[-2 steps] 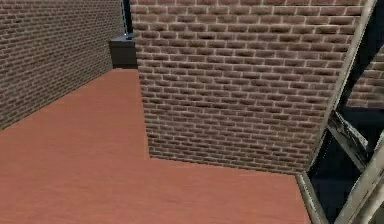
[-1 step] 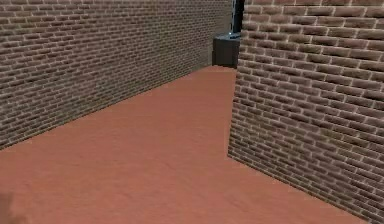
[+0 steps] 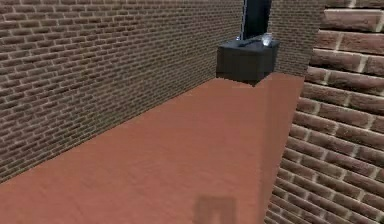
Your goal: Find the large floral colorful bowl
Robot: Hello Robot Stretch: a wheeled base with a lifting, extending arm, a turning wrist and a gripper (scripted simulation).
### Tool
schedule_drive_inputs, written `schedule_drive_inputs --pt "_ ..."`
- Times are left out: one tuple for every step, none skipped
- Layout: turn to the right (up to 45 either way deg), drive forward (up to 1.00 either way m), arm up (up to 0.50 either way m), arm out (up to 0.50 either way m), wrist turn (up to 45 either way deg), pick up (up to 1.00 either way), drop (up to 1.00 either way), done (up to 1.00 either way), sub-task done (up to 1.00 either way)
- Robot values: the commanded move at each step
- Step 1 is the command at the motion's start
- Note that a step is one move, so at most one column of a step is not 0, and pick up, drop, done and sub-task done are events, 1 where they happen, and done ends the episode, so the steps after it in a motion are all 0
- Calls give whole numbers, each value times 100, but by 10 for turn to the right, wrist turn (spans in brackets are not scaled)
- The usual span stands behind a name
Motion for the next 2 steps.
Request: schedule_drive_inputs --pt "0 75 0 0 0 0 0 0 0" --pt "-450 0 0 0 0 0 0 0 0"
